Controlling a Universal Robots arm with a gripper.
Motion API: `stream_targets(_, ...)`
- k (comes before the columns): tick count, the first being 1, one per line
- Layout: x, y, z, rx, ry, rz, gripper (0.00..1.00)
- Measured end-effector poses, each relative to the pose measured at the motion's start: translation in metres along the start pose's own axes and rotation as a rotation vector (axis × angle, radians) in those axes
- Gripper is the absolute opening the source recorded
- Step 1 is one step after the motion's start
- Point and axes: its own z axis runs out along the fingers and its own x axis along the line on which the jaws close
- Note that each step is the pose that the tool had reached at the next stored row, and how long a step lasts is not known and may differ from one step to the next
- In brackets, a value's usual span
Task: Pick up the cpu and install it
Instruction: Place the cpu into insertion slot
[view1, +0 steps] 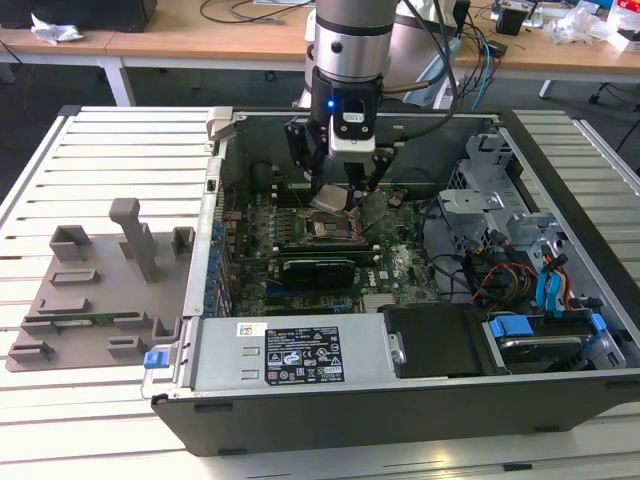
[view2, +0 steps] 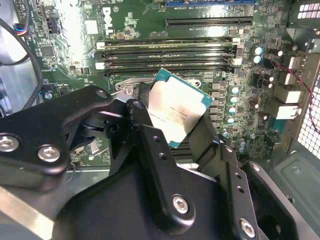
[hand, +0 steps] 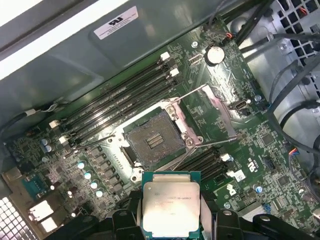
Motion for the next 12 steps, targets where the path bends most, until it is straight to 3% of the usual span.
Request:
stream_targets(10,0.0,0.0,0.0001,0.002,0.005,0.071,0.55)
stream_targets(12,0.0,0.0,0.0001,0.0027,0.0072,0.101,0.55)
